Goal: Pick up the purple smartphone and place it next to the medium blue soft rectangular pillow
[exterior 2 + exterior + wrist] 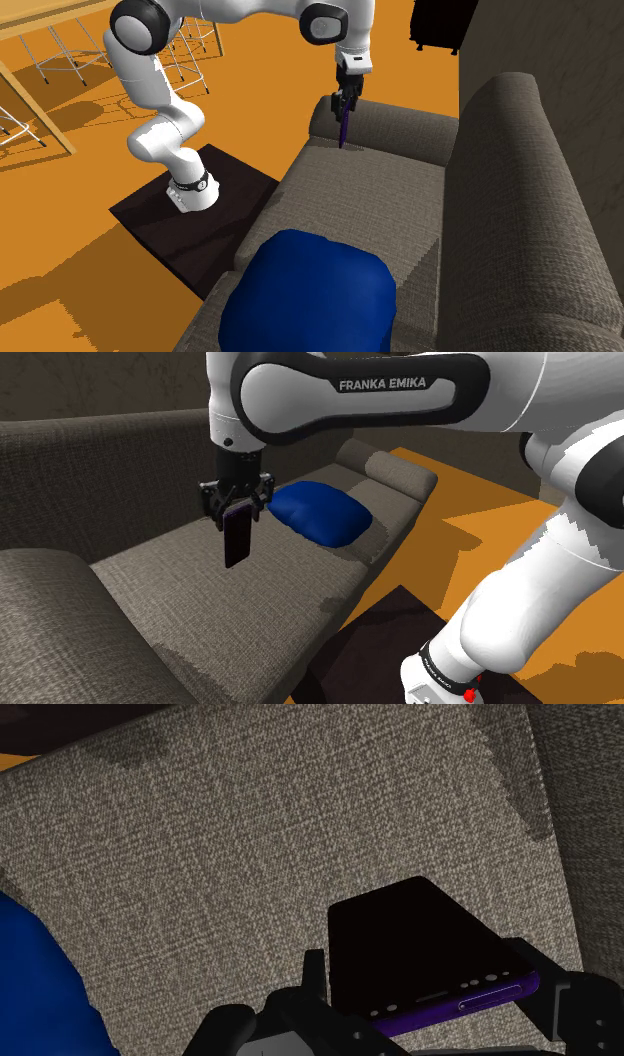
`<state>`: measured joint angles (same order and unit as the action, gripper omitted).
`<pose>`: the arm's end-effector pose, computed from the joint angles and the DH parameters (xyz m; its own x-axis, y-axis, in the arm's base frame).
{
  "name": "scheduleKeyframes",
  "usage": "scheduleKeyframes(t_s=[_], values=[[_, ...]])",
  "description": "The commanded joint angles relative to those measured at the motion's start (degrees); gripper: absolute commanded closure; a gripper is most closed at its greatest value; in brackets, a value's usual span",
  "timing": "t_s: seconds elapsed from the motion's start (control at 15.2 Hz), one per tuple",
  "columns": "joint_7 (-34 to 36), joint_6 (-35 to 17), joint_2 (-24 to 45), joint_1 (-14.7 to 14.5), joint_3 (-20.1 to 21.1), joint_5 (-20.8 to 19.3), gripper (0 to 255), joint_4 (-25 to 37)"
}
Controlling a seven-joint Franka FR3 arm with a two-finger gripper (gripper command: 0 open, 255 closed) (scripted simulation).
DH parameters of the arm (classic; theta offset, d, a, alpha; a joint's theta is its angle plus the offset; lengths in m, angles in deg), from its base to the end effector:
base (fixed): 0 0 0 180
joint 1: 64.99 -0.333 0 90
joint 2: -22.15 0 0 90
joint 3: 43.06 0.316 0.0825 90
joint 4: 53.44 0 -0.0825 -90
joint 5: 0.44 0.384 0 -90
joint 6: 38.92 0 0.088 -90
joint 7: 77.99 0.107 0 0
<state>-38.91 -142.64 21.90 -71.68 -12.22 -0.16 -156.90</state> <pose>0.4459 0.3436 0.5354 0.9996 -0.0282 0.0048 -0.0282 -0.9996 -0.0072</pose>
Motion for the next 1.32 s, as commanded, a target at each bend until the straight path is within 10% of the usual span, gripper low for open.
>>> scheduleKeyframes(t_s=[0.0,0.59,1.25], values=[[-0.02,1.62,0.03,0.02,-0.02,-0.02,255,1.63],[0.24,8.43,0.7,-0.09,0.08,-0.37,255,9.02],[-16.04,7.33,-10.57,6.42,-8.88,4.04,255,-2.6]])
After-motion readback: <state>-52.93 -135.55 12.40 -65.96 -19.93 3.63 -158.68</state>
